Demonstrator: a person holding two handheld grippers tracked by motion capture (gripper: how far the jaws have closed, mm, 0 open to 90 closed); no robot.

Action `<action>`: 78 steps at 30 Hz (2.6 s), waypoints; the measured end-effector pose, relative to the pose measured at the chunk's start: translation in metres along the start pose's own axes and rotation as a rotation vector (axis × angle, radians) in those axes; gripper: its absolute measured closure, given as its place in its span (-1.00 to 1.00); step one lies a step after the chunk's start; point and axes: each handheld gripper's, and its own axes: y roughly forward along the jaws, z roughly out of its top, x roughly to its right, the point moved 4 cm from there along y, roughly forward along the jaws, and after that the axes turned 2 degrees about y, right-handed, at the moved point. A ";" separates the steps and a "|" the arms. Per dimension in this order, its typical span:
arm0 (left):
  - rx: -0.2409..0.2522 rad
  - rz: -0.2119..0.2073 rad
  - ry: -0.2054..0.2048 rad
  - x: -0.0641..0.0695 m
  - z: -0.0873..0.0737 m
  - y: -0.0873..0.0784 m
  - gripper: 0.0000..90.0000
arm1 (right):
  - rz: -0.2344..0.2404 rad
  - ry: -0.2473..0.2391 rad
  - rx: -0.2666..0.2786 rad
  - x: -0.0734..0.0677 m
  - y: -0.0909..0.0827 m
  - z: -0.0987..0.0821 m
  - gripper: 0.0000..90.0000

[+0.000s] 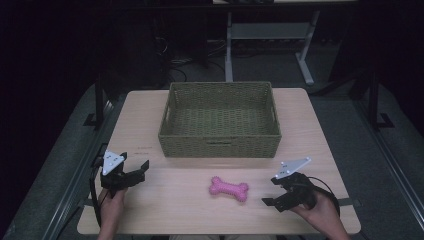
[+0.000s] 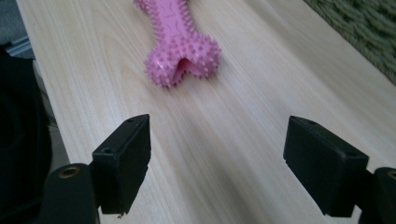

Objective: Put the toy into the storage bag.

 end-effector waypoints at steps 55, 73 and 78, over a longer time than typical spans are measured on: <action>0.003 -0.010 -0.004 0.001 0.000 0.001 -0.69 | 0.120 -0.277 -0.204 -0.031 0.064 0.093 -0.49; 0.005 -0.013 -0.008 0.000 -0.001 0.001 -0.69 | 0.113 -0.287 -0.272 -0.029 0.086 0.094 -0.24; 0.000 -0.018 -0.011 0.000 -0.001 0.001 -0.69 | 0.107 -0.302 -0.280 -0.031 0.090 0.094 -0.12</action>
